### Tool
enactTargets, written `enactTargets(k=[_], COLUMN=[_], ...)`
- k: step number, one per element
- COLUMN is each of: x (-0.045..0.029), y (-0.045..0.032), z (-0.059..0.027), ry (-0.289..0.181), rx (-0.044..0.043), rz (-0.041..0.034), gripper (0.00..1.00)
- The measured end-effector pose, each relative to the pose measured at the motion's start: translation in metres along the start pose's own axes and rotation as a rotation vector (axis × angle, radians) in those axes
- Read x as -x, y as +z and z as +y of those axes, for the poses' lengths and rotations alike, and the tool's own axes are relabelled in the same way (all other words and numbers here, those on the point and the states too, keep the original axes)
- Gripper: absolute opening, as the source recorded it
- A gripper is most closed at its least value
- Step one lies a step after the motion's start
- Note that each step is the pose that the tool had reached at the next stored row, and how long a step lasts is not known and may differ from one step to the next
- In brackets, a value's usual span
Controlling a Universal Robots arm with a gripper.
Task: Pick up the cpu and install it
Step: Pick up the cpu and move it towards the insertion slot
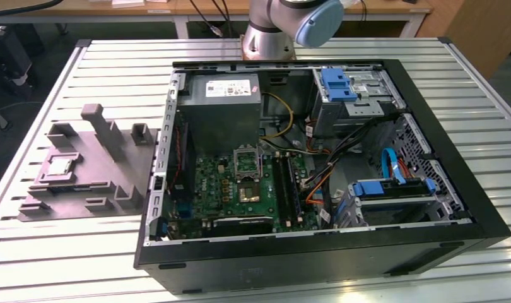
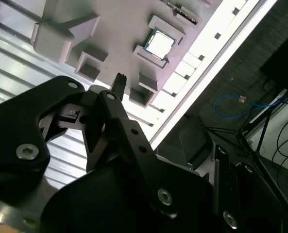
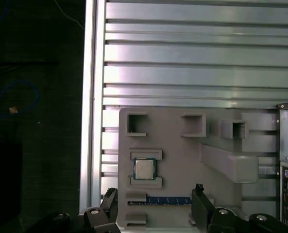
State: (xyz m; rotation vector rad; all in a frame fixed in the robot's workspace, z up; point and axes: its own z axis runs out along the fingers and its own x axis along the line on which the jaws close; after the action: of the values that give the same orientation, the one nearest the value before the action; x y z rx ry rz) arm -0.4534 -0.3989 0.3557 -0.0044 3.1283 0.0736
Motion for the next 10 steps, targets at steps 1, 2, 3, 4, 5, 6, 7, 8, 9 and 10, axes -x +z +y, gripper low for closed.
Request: enactTargets(k=[1, 2, 3, 4, 5, 6, 7, 8, 9, 10], x=[0.0000, -0.0001, -0.0001, -0.0001, 0.0000, 0.0000, 0.0000, -0.0001, -0.0001, -0.0001], y=[0.0001, 0.0005, 0.0013, 0.0018, 0.0021, 0.0020, 0.0021, 0.0023, 0.0024, 0.0024], z=[0.0000, 0.0000, -0.0001, -0.0001, -0.0001, -0.0001, -0.0001, -0.0001, -0.0001, -0.0001], ry=[0.000, 0.000, 0.000, 0.000, 0.000, 0.000, 0.000, 0.000, 0.000, 0.000], rx=[0.0001, 0.0001, 0.0001, 0.0000, 0.0000, -0.0001, -0.0001, 0.0000, 0.0000, 0.0000], rz=[-0.0001, -0.0001, -0.0002, 0.0000, 0.0001, 0.0002, 0.0002, 0.0000, 0.0000, 0.0000], gripper=[0.71, 0.71, 0.71, 0.71, 0.71, 0.71, 0.71, 0.71, 0.71, 0.71])
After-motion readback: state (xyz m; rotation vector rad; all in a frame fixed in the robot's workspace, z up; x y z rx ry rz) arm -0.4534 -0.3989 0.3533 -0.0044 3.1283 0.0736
